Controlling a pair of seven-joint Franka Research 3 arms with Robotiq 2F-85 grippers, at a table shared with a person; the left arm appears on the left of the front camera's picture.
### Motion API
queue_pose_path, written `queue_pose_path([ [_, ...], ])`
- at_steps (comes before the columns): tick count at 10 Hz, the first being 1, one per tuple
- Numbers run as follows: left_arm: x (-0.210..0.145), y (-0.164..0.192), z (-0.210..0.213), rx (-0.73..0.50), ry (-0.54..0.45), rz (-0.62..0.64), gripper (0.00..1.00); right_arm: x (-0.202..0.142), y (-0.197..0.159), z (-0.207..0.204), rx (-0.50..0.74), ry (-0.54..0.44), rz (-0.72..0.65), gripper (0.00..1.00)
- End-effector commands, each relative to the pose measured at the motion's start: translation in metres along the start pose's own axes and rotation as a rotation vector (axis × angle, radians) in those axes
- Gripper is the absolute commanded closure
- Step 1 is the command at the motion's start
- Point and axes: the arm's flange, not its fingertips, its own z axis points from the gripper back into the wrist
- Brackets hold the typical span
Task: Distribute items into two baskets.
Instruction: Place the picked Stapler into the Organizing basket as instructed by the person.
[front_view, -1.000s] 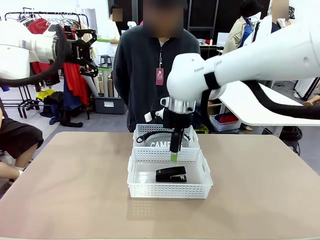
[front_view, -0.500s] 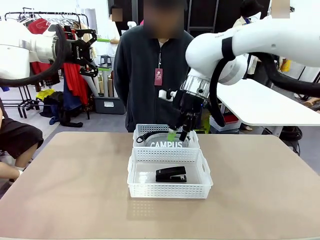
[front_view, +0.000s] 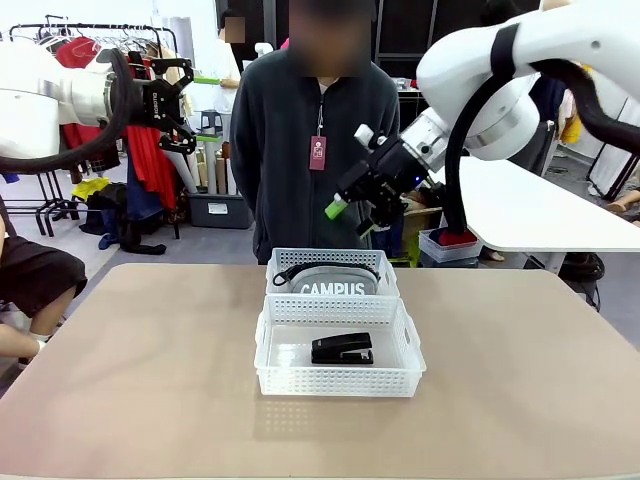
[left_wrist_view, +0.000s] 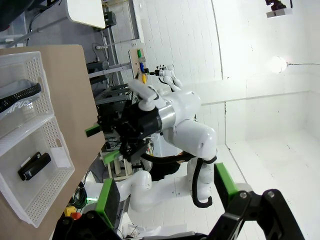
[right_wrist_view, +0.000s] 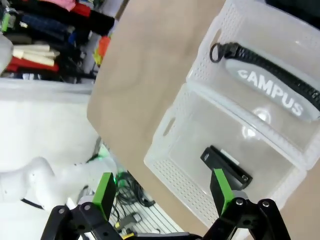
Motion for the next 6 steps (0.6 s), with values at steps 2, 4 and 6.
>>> queue_pose_path([
  [2, -0.0009, -0.0024, 0.0000, -0.004, -0.001, -0.004, 0.00, 0.0004, 0.0005, -0.0116, -0.010, 0.064, 0.019, 0.00],
  [4, -0.0009, -0.0024, 0.0000, -0.004, -0.001, -0.004, 0.00, 0.0004, 0.0005, -0.0116, -0.010, 0.064, 0.019, 0.00],
  [6, -0.0009, -0.0024, 0.0000, -0.004, -0.001, -0.004, 0.00, 0.0004, 0.0005, -0.0116, -0.010, 0.064, 0.019, 0.00],
])
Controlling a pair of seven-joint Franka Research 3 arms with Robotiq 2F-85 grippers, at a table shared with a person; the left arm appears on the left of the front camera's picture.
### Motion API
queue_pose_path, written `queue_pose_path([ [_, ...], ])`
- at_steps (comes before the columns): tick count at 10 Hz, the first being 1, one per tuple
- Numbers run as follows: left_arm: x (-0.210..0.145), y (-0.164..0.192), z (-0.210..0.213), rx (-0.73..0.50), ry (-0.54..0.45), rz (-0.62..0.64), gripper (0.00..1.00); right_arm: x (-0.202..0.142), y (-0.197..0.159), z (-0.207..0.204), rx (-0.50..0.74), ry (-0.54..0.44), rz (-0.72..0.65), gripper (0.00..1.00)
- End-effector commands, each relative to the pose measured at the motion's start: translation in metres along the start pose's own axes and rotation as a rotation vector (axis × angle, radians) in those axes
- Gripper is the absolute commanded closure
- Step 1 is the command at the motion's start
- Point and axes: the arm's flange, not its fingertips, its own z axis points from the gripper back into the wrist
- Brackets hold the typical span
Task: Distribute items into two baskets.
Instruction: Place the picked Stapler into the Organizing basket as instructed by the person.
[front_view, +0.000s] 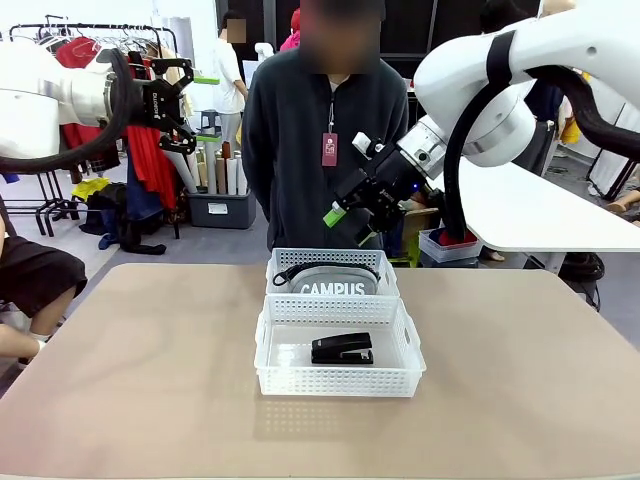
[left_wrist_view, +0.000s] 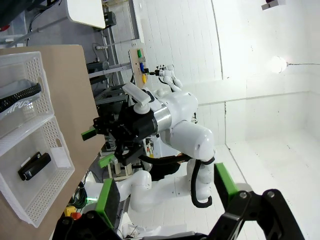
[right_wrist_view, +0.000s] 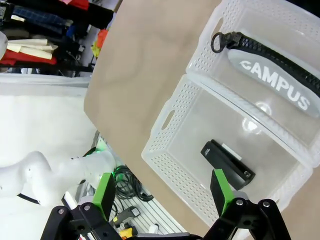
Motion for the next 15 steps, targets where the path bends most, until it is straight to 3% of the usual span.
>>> queue_pose_path([
  [1, -0.001, -0.002, 0.000, -0.003, -0.001, -0.004, 0.00, 0.000, 0.000, 0.000, 0.000, 0.000, 0.000, 0.00],
  [3, -0.001, -0.002, 0.000, -0.003, -0.001, -0.004, 0.00, 0.023, -0.002, 0.031, 0.174, -0.035, -0.219, 0.00],
  [5, -0.001, -0.002, 0.000, -0.003, -0.001, -0.004, 0.00, 0.041, -0.007, 0.063, 0.262, -0.096, -0.298, 0.00],
  [8, -0.001, -0.002, 0.000, -0.003, -0.001, -0.004, 0.00, 0.064, -0.035, 0.108, 0.417, -0.089, -0.431, 0.00],
  [11, -0.001, -0.002, 0.000, -0.003, -0.001, -0.004, 0.00, 0.075, -0.069, 0.149, 0.597, -0.136, -0.457, 0.00],
  [15, -0.001, -0.002, 0.000, -0.003, -0.001, -0.004, 0.00, 0.080, -0.096, 0.180, 0.651, -0.174, -0.445, 0.00],
])
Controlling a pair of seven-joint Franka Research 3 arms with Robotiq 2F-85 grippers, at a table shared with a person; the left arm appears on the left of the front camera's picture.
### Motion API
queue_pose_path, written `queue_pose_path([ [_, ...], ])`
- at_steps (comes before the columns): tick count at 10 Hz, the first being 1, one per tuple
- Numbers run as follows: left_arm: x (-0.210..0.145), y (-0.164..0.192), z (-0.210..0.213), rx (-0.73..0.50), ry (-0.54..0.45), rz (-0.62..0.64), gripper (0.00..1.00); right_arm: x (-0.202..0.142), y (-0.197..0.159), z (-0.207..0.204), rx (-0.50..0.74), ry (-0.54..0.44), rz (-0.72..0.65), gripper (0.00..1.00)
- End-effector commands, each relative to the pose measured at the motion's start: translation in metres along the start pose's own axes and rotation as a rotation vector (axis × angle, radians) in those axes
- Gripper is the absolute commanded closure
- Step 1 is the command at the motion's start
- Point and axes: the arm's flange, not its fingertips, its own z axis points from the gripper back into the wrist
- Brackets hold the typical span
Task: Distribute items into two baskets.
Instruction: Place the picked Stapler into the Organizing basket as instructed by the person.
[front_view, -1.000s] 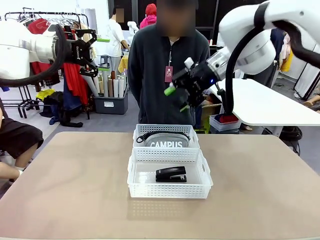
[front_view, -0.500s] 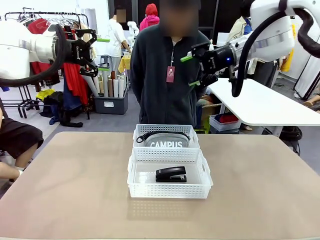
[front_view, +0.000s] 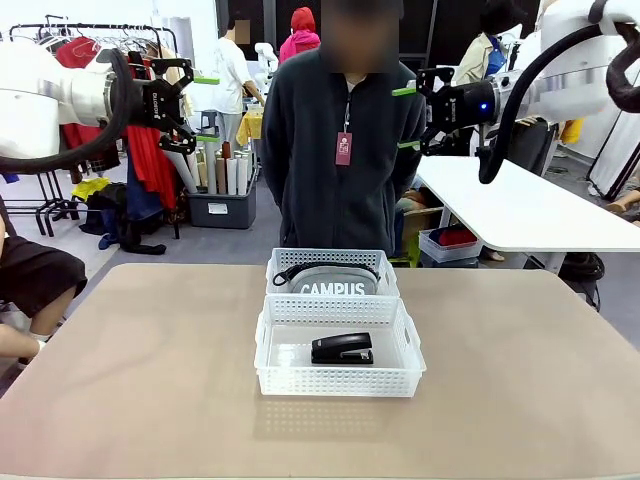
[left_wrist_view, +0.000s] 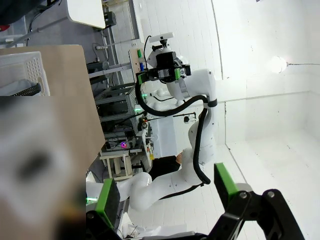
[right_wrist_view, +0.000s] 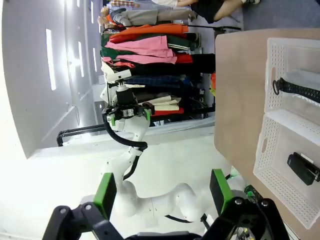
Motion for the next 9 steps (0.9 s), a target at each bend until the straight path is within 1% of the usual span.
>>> queue_pose_path([
  [1, -0.001, -0.002, 0.000, -0.004, -0.001, -0.004, 0.00, 0.006, 0.007, 0.008, 0.034, 0.009, 0.024, 0.00],
  [2, -0.001, -0.002, 0.000, -0.004, -0.001, -0.004, 0.00, 0.008, 0.005, 0.014, 0.037, 0.004, 0.033, 0.00],
  [3, -0.001, -0.002, 0.000, -0.004, -0.001, -0.004, 0.00, 0.009, 0.001, 0.021, 0.061, 0.017, 0.016, 0.00],
  [4, -0.001, -0.002, 0.000, -0.004, -0.001, -0.004, 0.00, 0.011, -0.001, 0.028, 0.085, 0.010, 0.016, 0.00],
  [8, -0.001, -0.002, 0.000, -0.004, -0.001, -0.004, 0.00, 0.001, -0.003, 0.055, 0.124, -0.027, 0.048, 0.00],
  [9, -0.001, -0.002, 0.000, -0.004, -0.001, -0.004, 0.00, 0.000, -0.001, 0.062, 0.132, -0.017, 0.058, 0.00],
])
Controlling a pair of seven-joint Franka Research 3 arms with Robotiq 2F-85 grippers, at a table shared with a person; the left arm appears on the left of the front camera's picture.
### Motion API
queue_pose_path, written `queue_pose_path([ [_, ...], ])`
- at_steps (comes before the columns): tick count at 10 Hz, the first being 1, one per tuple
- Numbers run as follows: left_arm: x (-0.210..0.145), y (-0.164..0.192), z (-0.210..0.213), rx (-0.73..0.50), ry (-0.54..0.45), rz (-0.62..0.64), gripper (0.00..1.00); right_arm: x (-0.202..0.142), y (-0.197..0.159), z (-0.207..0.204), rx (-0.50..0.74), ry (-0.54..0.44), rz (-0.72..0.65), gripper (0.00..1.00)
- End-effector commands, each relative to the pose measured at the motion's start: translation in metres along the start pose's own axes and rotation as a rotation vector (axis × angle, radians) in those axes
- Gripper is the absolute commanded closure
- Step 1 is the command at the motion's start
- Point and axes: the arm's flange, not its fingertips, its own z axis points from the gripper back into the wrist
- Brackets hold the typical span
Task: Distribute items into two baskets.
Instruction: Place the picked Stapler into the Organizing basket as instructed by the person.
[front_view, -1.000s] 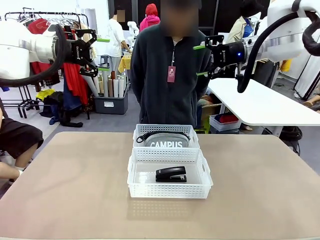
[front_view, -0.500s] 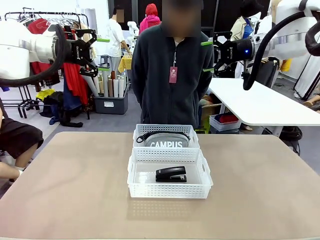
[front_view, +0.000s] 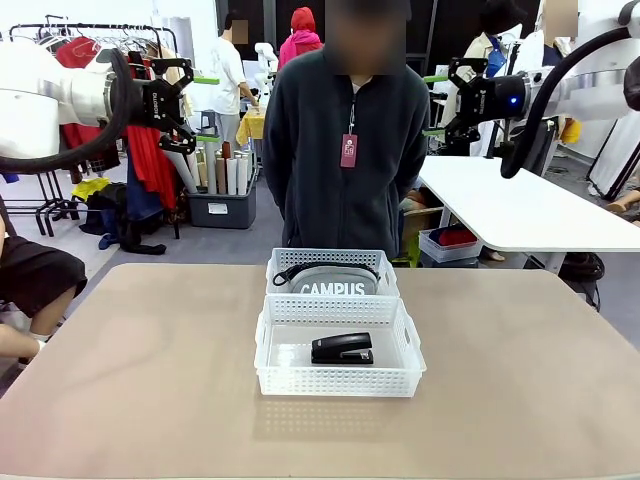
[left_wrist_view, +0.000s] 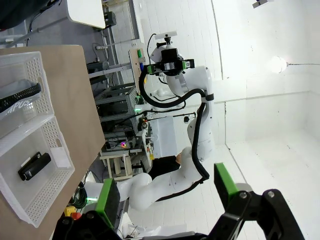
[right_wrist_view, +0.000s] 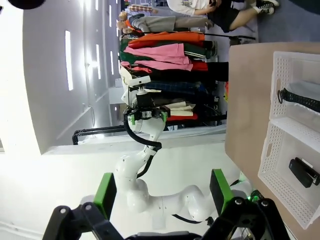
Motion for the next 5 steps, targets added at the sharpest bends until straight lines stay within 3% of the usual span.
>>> queue_pose_path([
  [1, -0.001, -0.002, 0.000, -0.004, -0.001, -0.004, 0.00, -0.011, 0.000, 0.007, 0.039, 0.007, 0.035, 0.00],
  [5, -0.001, -0.002, 0.000, -0.004, -0.001, -0.004, 0.00, -0.017, -0.009, 0.021, 0.061, 0.003, 0.016, 0.00],
])
